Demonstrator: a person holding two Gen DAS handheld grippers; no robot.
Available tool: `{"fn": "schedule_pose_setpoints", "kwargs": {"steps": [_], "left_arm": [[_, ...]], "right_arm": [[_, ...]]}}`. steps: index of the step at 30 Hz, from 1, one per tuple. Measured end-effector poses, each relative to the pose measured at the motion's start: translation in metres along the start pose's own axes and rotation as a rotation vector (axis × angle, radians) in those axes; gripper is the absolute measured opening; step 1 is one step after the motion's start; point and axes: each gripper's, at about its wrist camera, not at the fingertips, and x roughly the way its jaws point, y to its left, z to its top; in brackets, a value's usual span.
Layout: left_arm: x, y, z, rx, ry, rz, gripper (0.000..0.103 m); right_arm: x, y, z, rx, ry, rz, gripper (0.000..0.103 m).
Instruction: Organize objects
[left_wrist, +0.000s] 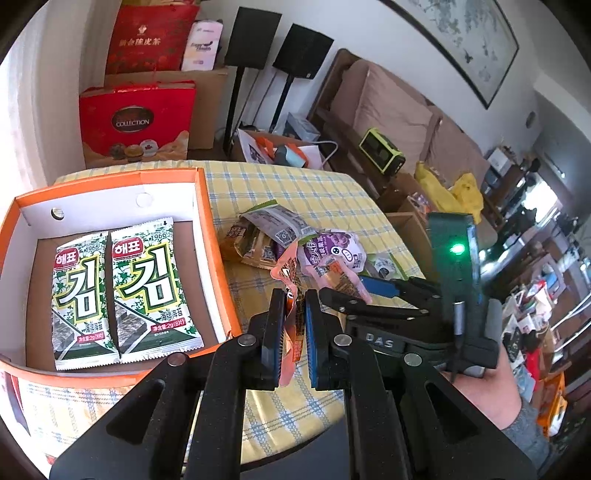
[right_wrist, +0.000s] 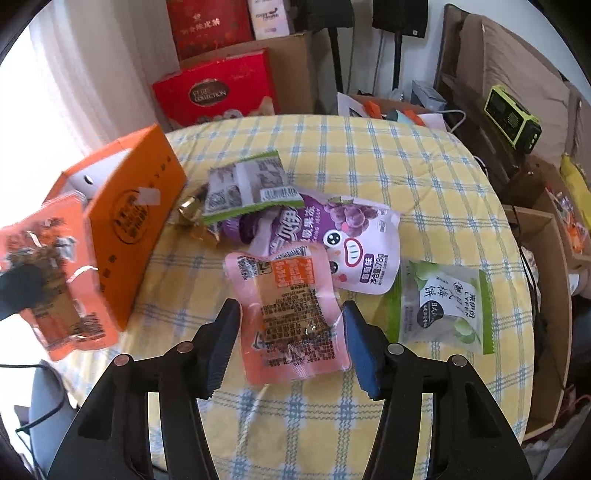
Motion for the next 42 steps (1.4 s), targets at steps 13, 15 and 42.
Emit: {"fn": "schedule_pose_setpoints", "kwargs": {"steps": [13, 15, 42], "left_arm": [[-0.024, 0.028, 0.006, -0.052, -0.043, 0.033, 0.01], [-0.027, 0.032, 0.006, -0.061, -0.046, 0.028, 0.01], [-0.045, 0.056, 0.007, -0.118, -0.077, 0.016, 0.01]], "right_arm": [[-0.016, 0.015, 0.012, -0.022, -0.012, 0.01, 0.048], [-0.016, 0.017, 0.011, -0.023, -0.017, 0.016, 0.046], [0.021, 0.056, 0.012, -0.013, 0.084, -0.042, 0.068]]}}
